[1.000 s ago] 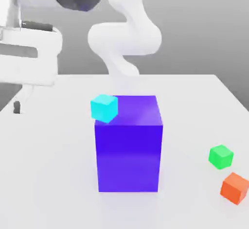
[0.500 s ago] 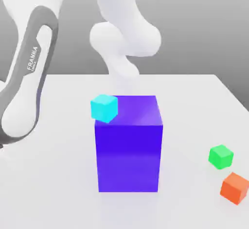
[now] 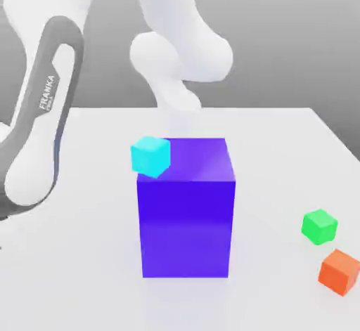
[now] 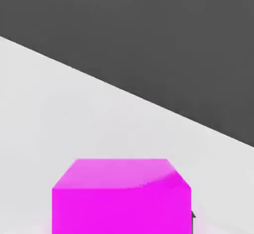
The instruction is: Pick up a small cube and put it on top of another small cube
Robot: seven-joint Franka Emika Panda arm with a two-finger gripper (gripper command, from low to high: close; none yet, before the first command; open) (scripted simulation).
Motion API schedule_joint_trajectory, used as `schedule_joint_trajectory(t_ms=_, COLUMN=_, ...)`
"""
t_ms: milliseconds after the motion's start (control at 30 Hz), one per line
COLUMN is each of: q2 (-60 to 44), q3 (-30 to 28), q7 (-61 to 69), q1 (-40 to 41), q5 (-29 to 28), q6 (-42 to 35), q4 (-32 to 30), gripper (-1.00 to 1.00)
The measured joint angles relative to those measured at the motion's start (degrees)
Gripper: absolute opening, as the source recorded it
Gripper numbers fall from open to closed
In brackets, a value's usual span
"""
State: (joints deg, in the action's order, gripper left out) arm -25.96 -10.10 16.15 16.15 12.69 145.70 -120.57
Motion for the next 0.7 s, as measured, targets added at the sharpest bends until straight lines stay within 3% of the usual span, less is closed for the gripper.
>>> schedule_joint_trajectory(t_ms=500, q2=19.5, q3=15.9, q7=-28.4, q1=-25.3, q5=-0.5, q6=3.9, q4=-21.3, gripper=-1.0)
schedule_joint_trajectory(t_ms=633, q2=25.4, q3=23.8, q7=-44.0, q1=-41.0, q5=-3.9, q6=5.5, q4=-28.7, gripper=-1.0)
schedule_joint_trajectory(t_ms=700, q2=25.4, q3=24.2, q7=-43.9, q1=-51.9, q5=-3.8, q6=5.5, q4=-28.7, gripper=-1.0)
